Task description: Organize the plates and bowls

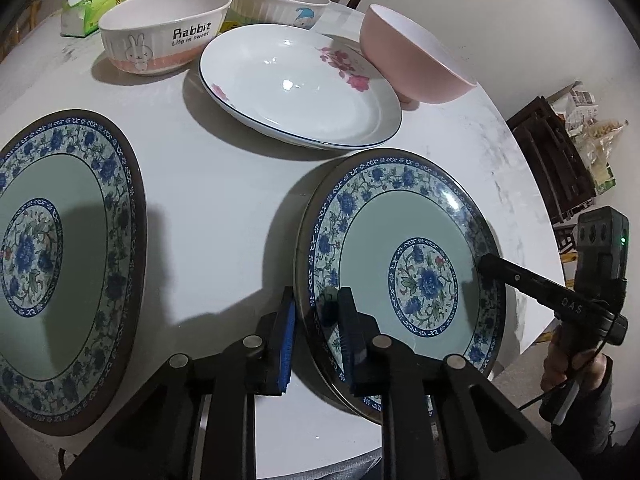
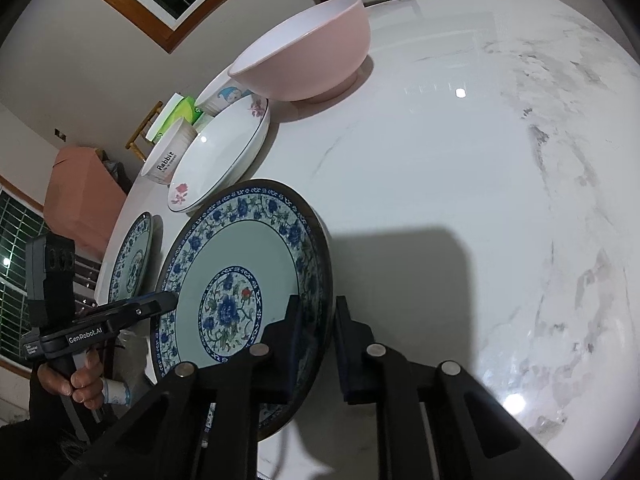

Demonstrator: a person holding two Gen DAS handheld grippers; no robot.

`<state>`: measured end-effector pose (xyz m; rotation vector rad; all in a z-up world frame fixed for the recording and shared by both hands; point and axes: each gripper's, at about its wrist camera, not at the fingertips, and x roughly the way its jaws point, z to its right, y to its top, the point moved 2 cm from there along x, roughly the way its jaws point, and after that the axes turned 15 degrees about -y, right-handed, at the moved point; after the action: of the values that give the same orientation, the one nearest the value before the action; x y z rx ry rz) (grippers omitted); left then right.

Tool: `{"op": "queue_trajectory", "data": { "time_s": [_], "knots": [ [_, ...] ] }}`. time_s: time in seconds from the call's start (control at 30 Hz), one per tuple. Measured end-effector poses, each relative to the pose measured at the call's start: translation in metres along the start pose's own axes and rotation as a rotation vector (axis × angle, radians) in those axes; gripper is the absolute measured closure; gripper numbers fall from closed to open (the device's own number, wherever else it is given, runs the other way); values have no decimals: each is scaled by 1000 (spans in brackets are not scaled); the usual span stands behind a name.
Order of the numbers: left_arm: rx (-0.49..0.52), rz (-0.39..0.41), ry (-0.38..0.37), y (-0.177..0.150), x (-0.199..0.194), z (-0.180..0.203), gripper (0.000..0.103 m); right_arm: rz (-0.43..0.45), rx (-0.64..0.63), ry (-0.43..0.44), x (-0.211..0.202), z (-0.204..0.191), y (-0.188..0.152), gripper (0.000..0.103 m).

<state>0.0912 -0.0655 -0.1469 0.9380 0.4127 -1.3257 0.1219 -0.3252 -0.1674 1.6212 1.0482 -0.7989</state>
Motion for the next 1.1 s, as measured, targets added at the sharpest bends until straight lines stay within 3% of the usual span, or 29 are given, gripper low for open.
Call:
{"op": "queue_trajectory", "data": {
  "time_s": [0.6,1.1],
  "knots": [
    [-8,20,15,-1,-17,0,87,22,9,-29,-16,-24,-1,88],
    [-31,135,75,7,-86,-29,87,45,-73,20,-17,-100,21,88]
  ]
}}
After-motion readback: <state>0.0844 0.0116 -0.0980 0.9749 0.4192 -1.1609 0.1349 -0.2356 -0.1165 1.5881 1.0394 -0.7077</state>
